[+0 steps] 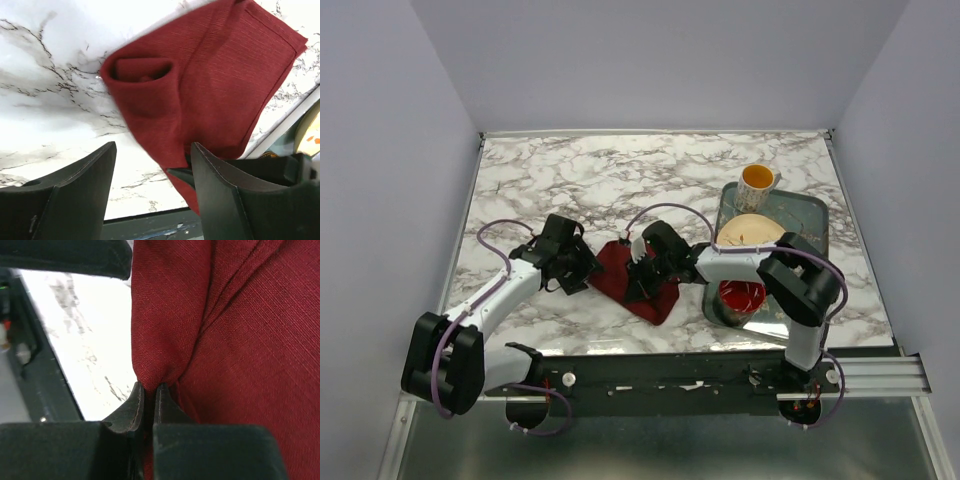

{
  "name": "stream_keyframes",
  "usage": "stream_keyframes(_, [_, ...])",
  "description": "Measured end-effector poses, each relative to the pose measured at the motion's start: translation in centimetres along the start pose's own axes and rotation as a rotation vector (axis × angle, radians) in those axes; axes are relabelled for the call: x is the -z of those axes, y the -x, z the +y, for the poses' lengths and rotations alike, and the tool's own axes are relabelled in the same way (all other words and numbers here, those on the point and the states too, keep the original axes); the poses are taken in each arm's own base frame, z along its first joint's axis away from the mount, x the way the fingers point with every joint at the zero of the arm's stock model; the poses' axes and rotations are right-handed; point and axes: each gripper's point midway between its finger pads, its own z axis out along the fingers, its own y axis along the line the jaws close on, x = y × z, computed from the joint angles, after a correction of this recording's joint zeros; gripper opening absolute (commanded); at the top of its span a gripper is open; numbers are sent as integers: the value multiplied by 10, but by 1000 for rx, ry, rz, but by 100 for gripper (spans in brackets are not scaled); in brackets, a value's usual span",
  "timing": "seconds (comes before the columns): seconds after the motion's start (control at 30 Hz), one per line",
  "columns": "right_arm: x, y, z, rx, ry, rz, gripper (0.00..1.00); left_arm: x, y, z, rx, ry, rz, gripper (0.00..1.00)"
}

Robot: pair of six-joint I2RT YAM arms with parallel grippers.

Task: Fold the napkin, place the utensils inside, and roll it up
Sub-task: Roll the napkin with the utensil

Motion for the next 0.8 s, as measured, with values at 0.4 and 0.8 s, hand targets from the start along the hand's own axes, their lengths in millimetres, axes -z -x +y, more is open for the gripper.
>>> stream_keyframes(0.4, [-35,19,15,-77,359,52,1,8,5,6,-38,10,-35,66])
stream_keyframes(0.8, [-39,38,1,-84,407,65,1,-5,4,32,31,111,-8,61])
